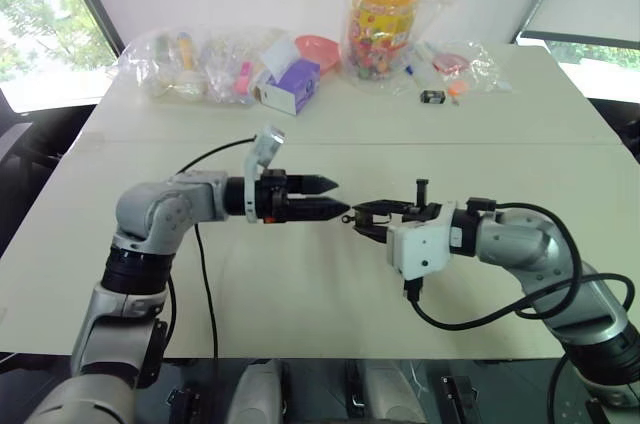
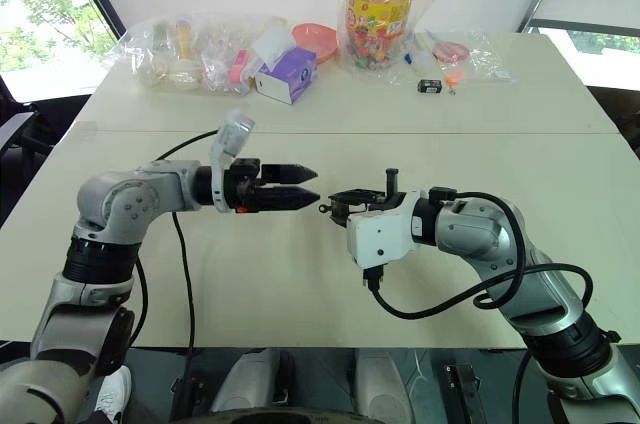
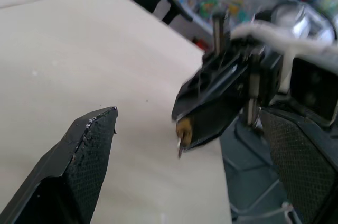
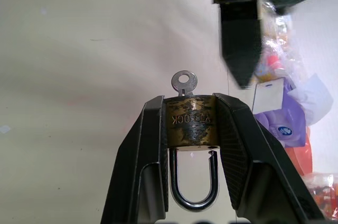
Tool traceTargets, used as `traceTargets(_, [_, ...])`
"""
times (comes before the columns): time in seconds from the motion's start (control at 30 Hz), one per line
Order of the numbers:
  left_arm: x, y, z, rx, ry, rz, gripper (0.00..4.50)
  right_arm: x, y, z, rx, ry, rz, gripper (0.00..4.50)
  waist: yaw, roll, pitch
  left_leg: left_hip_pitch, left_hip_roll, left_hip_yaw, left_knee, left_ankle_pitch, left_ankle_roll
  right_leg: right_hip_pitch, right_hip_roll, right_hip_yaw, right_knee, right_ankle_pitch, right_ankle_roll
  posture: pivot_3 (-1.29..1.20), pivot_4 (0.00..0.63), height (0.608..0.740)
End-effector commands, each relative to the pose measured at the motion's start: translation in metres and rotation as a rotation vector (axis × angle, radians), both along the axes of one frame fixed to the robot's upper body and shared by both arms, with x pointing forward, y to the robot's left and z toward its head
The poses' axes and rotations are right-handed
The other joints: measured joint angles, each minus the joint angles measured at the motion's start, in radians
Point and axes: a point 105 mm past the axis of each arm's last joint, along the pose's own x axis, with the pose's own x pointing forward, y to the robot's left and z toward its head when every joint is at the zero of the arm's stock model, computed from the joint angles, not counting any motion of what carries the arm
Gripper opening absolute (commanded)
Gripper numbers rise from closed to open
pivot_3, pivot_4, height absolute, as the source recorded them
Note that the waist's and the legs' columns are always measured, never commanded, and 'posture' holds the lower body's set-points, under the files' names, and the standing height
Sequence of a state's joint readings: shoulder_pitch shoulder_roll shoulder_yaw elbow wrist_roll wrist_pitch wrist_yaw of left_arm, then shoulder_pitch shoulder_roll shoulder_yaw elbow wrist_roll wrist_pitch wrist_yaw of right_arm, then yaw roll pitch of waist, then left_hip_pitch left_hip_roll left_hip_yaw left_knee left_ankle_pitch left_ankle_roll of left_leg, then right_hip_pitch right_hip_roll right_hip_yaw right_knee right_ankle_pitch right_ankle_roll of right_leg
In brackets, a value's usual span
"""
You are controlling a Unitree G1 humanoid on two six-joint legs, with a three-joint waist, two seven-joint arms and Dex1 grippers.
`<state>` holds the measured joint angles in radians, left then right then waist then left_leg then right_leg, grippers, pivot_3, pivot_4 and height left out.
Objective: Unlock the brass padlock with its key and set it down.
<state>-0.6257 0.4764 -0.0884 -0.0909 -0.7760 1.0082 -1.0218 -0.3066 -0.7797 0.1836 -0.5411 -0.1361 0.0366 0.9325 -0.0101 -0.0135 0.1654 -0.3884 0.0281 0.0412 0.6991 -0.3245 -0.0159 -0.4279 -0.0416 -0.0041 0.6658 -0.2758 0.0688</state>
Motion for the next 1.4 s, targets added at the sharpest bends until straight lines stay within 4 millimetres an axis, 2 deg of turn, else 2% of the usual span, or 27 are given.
traceTargets(0.03, [-0.005,-0.005,0.001,0.013,-0.064,-0.021,4.43,-0.001,0.002,0.012,0.009,-0.049,0.015,0.73,0.0,0.0,0.0,0.0,0.0,0.0,0.0,0.0,0.0,0.0,0.0,0.0,0.0,0.0,0.0,0.0,0.15,0.74])
traceTargets(0.2, [0.001,-0.014,-0.005,0.018,-0.09,0.014,4.43,-0.002,0.004,0.014,0.012,-0.055,0.018,0.73,0.002,0.0,0.0,0.0,0.0,0.0,0.0,0.0,0.001,0.0,0.0,0.0,0.0,0.0,0.0,0.0,0.15,0.74])
traceTargets(0.57, [0.003,-0.022,-0.002,-0.031,-0.069,0.013,4.43,-0.002,0.006,0.015,0.017,-0.059,0.015,0.73,0.0,0.0,0.0,0.0,0.0,0.0,0.0,0.0,0.001,0.0,0.0,0.0,0.0,0.0,0.0,0.0,0.15,0.74])
traceTargets(0.67, [0.003,-0.023,-0.002,-0.037,-0.065,0.01,3.65,-0.002,0.006,0.015,0.016,-0.062,0.016,0.73,0.0,0.0,0.0,0.0,0.0,0.0,0.0,0.0,0.001,0.0,0.0,0.0,0.0,0.0,0.0,0.0,0.15,0.74])
traceTargets(0.9, [0.002,-0.026,0.0,-0.069,-0.041,0.006,0.09,-0.004,0.008,0.015,0.012,-0.066,0.02,0.73,0.0,0.0,0.0,0.0,0.0,0.0,0.0,-0.001,0.001,0.0,0.0,0.0,0.0,0.0,0.0,0.0,0.15,0.74])
traceTargets(1.4, [0.0,-0.03,-0.002,-0.094,0.017,-0.001,0.03,-0.004,0.008,0.013,-0.023,-0.081,0.031,0.73,0.0,0.0,0.0,0.0,0.0,0.0,0.0,-0.001,0.001,0.0,0.0,0.0,0.0,0.0,0.0,0.0,0.15,0.74])
